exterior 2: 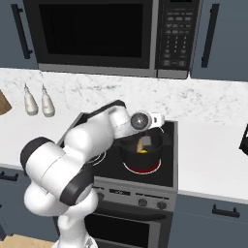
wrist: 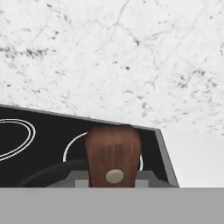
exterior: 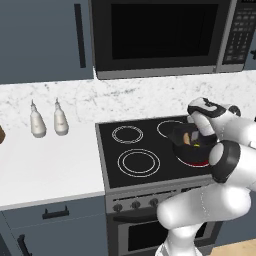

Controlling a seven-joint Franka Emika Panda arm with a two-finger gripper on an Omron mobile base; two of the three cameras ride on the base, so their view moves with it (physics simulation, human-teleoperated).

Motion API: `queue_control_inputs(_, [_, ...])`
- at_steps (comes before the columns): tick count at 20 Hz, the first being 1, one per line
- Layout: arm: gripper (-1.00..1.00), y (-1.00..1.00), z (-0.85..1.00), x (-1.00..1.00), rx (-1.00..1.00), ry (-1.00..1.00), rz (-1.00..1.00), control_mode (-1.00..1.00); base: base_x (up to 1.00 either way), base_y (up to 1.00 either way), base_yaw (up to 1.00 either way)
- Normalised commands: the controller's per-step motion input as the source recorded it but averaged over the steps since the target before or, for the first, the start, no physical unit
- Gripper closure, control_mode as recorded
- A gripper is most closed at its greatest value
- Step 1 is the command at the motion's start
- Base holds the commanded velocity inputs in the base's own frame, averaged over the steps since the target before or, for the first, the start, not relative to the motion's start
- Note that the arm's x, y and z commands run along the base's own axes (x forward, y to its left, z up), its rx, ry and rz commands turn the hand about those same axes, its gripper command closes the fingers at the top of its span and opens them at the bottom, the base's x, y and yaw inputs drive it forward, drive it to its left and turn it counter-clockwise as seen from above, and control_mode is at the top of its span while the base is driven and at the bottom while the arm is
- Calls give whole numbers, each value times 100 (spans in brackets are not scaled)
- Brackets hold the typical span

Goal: Put the sweet potato and lemon in the pot. Retrieve the spatula and lightly stir the vegetables in the pot.

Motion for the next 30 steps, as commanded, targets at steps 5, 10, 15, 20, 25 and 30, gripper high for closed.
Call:
queue_control_inputs(5, [100,-2,-1,-1,-18,-19,0,-100,0,0,0])
queue_control_inputs(10, [100,0,-47,0,-1,2,0,-100,0,0,0])
queue_control_inputs(15, [100,3,-31,-11,4,7,0,-100,0,0,0])
queue_control_inputs(20, [100,3,33,-17,15,0,0,-100,0,0,0])
queue_control_inputs(25, [100,0,83,0,15,0,0,-100,0,0,0])
queue_control_inputs(30, [100,-20,71,-2,8,16,-8,-100,0,0,0])
